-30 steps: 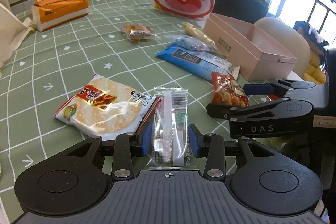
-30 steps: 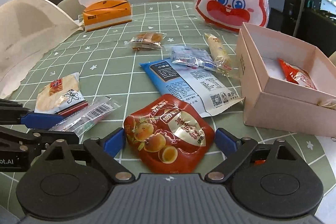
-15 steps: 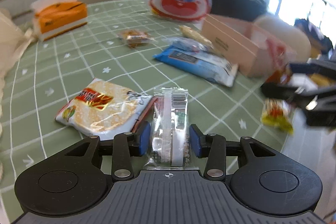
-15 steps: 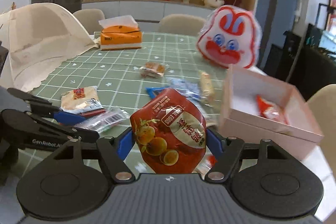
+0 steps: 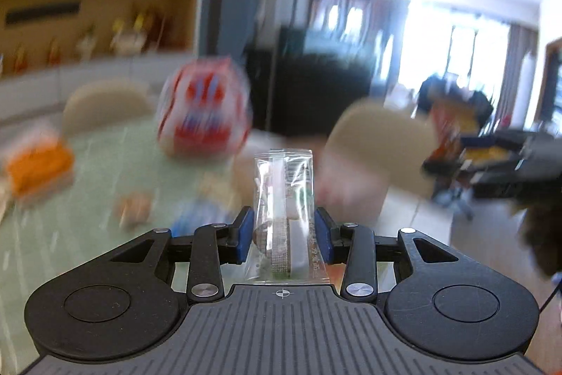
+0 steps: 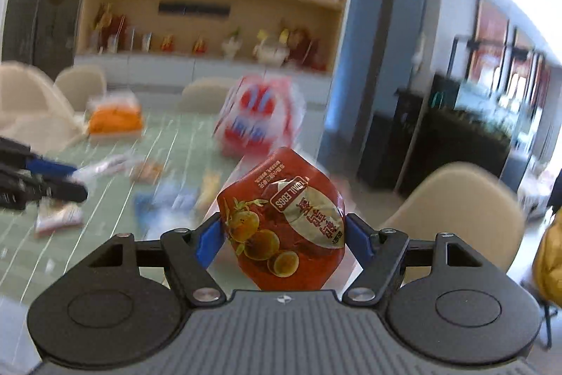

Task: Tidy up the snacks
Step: 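Carry both snacks over the pink box and open both tools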

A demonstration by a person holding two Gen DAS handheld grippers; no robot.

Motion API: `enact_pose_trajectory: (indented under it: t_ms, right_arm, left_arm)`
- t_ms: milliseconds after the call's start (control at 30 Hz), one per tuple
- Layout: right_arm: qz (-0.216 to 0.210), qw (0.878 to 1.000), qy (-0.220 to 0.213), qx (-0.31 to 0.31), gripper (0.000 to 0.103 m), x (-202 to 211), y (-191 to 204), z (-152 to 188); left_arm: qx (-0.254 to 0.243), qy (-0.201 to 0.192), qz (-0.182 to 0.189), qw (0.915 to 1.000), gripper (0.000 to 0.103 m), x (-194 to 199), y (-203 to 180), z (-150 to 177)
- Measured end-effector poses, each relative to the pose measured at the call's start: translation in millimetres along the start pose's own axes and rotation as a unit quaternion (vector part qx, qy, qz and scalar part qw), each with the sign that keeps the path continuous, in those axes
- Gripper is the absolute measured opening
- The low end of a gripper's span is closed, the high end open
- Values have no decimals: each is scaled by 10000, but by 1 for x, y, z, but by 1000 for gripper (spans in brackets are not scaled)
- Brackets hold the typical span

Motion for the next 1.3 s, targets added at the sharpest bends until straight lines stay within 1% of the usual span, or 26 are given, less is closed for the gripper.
enact_pose_trajectory:
  t_ms: [67,100,167,233,267,333,367,400,433,467,500,600,700,767,800,833,867,900,933,1033,1100,1200,1233,1300]
  right_arm:
    - [25,9998,-149,-104,75,-15,-21,-24]
    - [21,9998,-131,-171,75,-26,-30,-32]
    - [-11,9996,24,-297,75,-56,-46,-42]
    - [50,9985,297,-462,75,-89,-60,-39]
    - [98,9976,407,-550,75,-102,-64,-34]
    - [145,9950,602,-787,75,-127,-72,-19]
    - [110,9932,694,-928,75,-137,-76,-13]
    - [51,9911,795,-1066,75,-145,-79,-5]
    - [0,9889,908,-1179,75,-152,-83,4]
    - [-30,9874,1008,-1218,75,-159,-84,10]
    - [-53,9871,1071,-1187,75,-162,-83,16]
    - [-144,9866,1263,-1024,75,-177,-73,27]
    - [-282,9844,1460,-942,75,-196,-58,34]
    - [-491,9794,1714,-952,81,-212,-46,38]
    - [-731,9750,1845,-1001,83,-219,-39,42]
    - [-902,9712,1929,-1068,83,-225,-35,44]
    - [-961,9683,2002,-1145,83,-229,-31,45]
    - [-891,9681,2032,-1163,83,-232,-27,44]
    - [-758,9706,1998,-1103,83,-233,-23,42]
    - [-607,9772,1780,-989,83,-229,-14,31]
    - [-643,9784,1691,-1001,83,-222,-8,22]
    - [-739,9810,1592,-820,83,-214,9,9]
    - [-787,9817,1561,-750,83,-211,18,5]
    - [-937,9811,1562,-655,83,-205,34,0]
  left_arm:
    - [22,-90,203,9998,43,-31,-8,-30]
    - [49,-24,271,9996,43,-56,-11,-44]
    - [170,267,398,9987,43,-109,-13,-57]
    - [564,725,488,9946,43,-168,-4,-56]
    - [942,1154,539,9874,43,-202,4,-46]
    - [1559,1844,634,9683,45,-249,17,-19]
    - [1769,2094,693,9592,46,-268,22,-3]
    - [1885,2271,684,9530,45,-282,24,13]
    - [1909,2364,613,9508,45,-288,26,21]
    - [1911,2389,536,9505,45,-292,27,26]
    - [1905,2303,532,9528,45,-291,29,27]
    - [1853,1882,545,9629,45,-276,35,19]
    - [1872,1449,430,9706,45,-257,52,9]
    - [1923,1179,303,9737,45,-247,67,-1]
    - [1899,1086,192,9756,45,-241,78,-4]
    - [1852,1066,88,9769,45,-233,85,-6]
    - [1811,1075,-65,9776,45,-227,98,-8]
    - [1799,1084,-232,9774,45,-223,111,-6]
    - [1815,1092,-369,9766,45,-221,123,-5]
    - [1960,1146,-723,9712,45,-210,167,3]
    - [2034,1081,-993,9680,45,-201,195,9]
    - [2073,993,-1408,9630,45,-194,229,23]
    - [2082,1020,-1486,9613,45,-191,236,27]
    - [2182,1132,-1645,9553,45,-191,251,40]
Point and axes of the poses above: each gripper's, at about its wrist camera, not at the fingertips, and x roughly against the way its jaws point, y to its left, z to its underside, the point moved 1 cm from there along -x, roughly the way its jaws point, and after that the axes turned 11 degrees about -y, right-handed, at the moved point
